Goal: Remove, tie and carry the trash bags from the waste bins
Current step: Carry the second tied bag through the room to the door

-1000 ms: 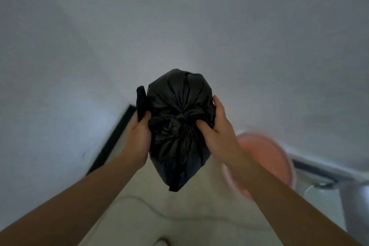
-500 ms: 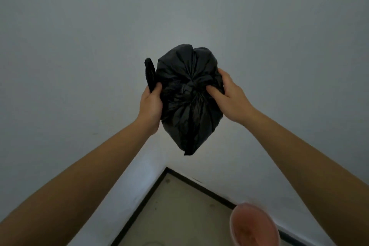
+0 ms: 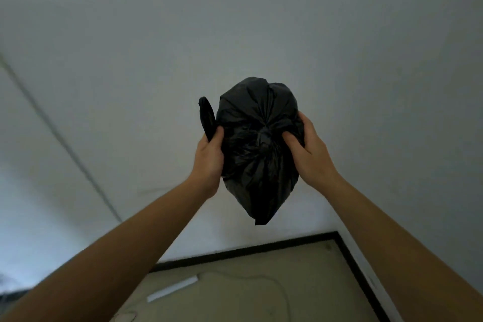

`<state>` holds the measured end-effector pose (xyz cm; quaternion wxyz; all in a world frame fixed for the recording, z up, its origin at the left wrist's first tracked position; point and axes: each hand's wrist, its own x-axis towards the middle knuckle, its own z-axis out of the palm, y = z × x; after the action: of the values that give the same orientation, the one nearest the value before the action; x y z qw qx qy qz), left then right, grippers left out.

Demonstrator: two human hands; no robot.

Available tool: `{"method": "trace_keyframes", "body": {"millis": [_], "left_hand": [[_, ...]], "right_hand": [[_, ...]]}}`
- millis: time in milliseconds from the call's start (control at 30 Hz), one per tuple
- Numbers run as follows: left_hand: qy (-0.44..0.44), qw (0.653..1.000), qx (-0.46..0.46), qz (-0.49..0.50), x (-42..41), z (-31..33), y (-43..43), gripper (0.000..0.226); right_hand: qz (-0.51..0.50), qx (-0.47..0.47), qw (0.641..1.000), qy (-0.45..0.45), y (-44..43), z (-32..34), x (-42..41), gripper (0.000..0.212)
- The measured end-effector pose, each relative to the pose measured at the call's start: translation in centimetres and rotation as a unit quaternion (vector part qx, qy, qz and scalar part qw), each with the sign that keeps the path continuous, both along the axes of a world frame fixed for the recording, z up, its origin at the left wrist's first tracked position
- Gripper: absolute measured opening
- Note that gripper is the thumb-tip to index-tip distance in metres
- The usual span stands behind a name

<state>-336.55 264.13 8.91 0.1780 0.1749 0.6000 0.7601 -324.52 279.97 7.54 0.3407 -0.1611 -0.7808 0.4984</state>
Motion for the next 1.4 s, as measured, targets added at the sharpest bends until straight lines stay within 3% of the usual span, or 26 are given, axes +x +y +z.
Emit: {"method": "trace_keyframes", "body": {"millis": [300,500,800,1167,1400], "left_hand": [[0.010,0.967,0.002,0.256,-6.7,1.6,-32.4,0.024],[-0.003,0.898,0.014,0.439,-10.3,0.7,-59.1,0.032],[0.018,0.782,0.038,0.622,-9.2,2.5,-91.3,0.031],[0.022,0.626,0.068,0.777,-12.1,-2.0,-116.3,0.019],[0.014,0.505,0.061,0.861,-13.9,-1.9,-129.9,0.026]], "right_hand": [[0.264,0.011,0.964,-0.004,-28.6,2.3,-17.2,0.053],[0.421,0.034,0.907,0.008,-55.6,2.6,-27.1,0.050],[0.616,0.017,0.787,0.028,-92.7,3.9,-33.6,0.050],[0.766,0.011,0.642,0.024,-124.1,-0.9,-40.6,0.048],[0.858,0.026,0.512,0.026,-141.8,0.6,-43.8,0.031]]}}
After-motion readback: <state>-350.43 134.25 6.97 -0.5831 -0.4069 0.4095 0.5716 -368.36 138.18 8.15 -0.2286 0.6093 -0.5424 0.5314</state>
